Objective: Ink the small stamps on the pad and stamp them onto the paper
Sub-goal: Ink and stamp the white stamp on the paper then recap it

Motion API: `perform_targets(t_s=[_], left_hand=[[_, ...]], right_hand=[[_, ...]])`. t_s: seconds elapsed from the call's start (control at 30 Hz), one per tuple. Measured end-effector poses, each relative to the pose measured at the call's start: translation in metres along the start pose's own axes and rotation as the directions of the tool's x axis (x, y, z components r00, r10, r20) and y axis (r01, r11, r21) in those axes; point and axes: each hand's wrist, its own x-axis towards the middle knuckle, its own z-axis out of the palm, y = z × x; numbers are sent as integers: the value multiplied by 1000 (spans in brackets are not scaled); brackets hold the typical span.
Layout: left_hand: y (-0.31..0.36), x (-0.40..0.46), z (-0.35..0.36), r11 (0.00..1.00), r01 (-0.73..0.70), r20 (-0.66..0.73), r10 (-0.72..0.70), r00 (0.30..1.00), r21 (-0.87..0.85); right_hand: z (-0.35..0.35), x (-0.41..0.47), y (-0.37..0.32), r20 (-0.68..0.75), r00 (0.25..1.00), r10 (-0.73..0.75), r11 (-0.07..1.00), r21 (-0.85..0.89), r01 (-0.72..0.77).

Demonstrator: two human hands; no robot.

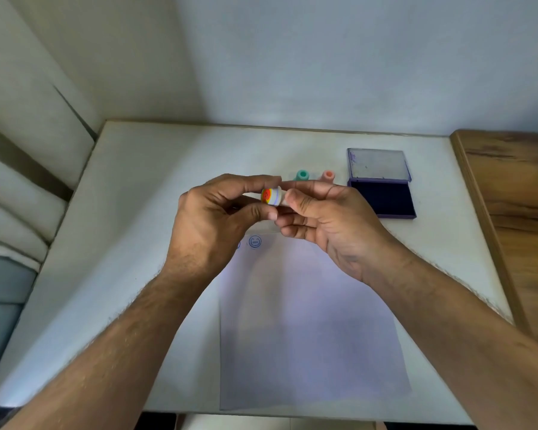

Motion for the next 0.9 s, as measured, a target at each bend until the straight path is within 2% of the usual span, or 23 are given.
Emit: perform_targets(t_s=[0.13, 0.4, 0.7, 0.9], left_hand=[[0, 0, 1, 1000, 24, -51, -24, 998, 7], [2, 2, 0, 984, 114, -62, -123, 990, -135], [4, 6, -3, 966, 114, -110, -142, 984, -232], [4, 5, -1, 975, 126, -107, -146, 983, -181]], right_hand=[[0, 1, 1, -6, 999, -49, 999, -6, 49], [-2, 1, 5, -51, 987, -153, 988, -17, 152], [-1, 0, 1, 0, 1000, -19, 941, 338, 18], [0, -4, -1, 39, 999, 9, 913, 408, -24]])
